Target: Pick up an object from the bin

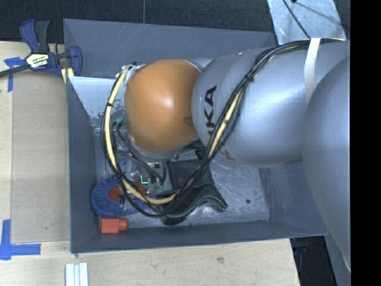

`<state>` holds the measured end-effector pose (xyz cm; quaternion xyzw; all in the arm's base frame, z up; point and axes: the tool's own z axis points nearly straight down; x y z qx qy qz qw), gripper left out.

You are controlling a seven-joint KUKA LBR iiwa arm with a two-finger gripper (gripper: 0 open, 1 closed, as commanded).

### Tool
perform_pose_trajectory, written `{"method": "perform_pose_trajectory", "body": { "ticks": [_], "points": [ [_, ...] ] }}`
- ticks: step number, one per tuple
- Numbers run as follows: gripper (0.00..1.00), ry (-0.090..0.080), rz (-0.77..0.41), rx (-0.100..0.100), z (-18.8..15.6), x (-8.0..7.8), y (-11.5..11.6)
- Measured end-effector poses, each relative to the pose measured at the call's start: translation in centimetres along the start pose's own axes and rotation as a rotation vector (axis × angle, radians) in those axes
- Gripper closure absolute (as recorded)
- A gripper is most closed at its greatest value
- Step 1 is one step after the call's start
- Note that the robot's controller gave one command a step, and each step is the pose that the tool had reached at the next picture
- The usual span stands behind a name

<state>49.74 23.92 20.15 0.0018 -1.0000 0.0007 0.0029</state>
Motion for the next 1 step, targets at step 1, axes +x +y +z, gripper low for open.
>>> {"method": "perform_pose_trajectory", "body": {
  "ticks": [1],
  "points": [
    [0.00, 0.000, 0.074, -0.002, 13.47, -3.02, -5.41]
  ]
}}
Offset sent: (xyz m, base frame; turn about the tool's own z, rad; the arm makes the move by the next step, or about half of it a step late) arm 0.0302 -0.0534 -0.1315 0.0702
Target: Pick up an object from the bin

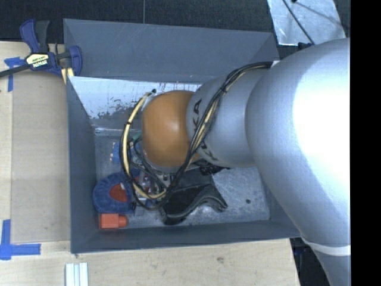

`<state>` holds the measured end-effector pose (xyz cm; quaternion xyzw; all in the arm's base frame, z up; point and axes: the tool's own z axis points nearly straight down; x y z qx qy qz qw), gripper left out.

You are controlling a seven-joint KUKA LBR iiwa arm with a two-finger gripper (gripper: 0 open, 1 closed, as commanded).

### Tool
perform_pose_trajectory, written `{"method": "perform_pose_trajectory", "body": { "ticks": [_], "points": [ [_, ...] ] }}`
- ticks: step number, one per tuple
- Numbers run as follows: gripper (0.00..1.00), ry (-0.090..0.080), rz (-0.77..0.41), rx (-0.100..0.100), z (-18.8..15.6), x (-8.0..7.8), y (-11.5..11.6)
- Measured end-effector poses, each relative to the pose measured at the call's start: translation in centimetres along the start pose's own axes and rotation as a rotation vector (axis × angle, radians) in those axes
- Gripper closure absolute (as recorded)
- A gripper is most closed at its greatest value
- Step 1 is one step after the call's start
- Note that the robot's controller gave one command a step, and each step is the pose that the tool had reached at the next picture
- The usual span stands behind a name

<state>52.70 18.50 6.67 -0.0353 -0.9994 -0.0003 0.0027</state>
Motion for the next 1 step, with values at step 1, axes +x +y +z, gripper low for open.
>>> {"method": "perform_pose_trajectory", "body": {
  "ticks": [1],
  "points": [
    [1.00, -0.017, -0.002, -0.005, -0.70, -0.45, 0.19]
  ]
}}
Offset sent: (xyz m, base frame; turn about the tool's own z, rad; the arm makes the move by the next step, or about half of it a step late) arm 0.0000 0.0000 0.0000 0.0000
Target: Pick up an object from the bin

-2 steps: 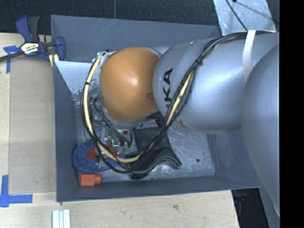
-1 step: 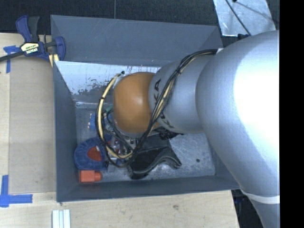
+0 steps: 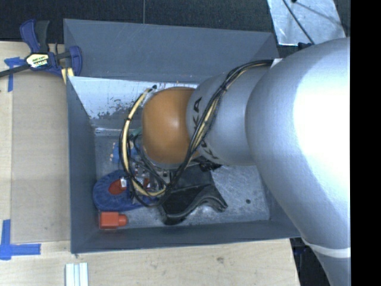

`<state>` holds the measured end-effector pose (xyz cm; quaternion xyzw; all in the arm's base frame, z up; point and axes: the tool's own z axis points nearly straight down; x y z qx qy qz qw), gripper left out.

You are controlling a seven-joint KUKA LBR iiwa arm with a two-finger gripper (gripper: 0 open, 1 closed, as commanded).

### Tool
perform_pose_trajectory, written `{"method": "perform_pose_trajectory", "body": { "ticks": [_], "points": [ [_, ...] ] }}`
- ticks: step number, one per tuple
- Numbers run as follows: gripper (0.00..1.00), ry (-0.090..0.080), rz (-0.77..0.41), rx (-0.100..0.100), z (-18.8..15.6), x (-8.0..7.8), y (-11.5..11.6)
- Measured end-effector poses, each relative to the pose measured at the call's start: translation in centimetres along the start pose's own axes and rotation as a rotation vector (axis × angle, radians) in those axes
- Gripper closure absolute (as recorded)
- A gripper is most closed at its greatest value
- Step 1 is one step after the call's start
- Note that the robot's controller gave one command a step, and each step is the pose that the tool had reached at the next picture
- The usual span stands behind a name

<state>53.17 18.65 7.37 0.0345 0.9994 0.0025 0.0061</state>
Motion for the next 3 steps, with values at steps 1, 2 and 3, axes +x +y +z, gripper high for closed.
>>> {"method": "perform_pose_trajectory", "body": {
  "ticks": [1, 2, 3],
  "points": [
    [1.00, -0.010, 0.066, -0.001, -0.7, 2.9, 0.8],
    [1.00, 0.008, 0.069, 0.004, 0.0, 2.0, 1.0],
    [1.00, 0.003, 0.059, 0.002, -9.2, 3.8, 1.4]
  ]
}}
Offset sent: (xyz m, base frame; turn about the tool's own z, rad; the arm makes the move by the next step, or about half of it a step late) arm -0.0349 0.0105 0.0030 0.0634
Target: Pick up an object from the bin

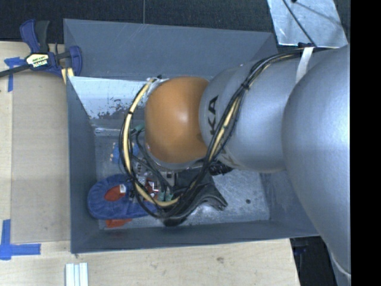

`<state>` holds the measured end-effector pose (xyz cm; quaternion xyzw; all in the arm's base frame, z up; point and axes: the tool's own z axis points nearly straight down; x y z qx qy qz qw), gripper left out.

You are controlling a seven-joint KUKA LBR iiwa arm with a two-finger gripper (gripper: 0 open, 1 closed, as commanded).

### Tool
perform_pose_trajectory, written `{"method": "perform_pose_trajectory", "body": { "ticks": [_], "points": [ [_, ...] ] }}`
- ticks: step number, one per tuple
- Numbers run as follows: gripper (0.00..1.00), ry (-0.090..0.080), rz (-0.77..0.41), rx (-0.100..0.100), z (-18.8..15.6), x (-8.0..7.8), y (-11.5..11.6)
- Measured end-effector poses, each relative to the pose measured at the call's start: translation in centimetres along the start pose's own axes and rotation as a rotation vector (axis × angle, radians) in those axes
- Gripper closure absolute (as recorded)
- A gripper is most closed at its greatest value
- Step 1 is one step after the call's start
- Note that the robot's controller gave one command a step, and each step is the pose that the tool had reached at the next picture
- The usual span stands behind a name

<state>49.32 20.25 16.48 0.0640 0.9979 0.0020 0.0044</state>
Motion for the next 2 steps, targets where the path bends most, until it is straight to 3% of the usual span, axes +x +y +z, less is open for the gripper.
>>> {"method": "perform_pose_trajectory", "body": {
  "ticks": [1, 2],
  "points": [
    [1.00, 0.004, -0.001, 0.002, -1.2, -0.1, 0.3],
    [1.00, -0.002, 0.017, -0.001, -11.6, -1.2, 1.2]
  ]
}}
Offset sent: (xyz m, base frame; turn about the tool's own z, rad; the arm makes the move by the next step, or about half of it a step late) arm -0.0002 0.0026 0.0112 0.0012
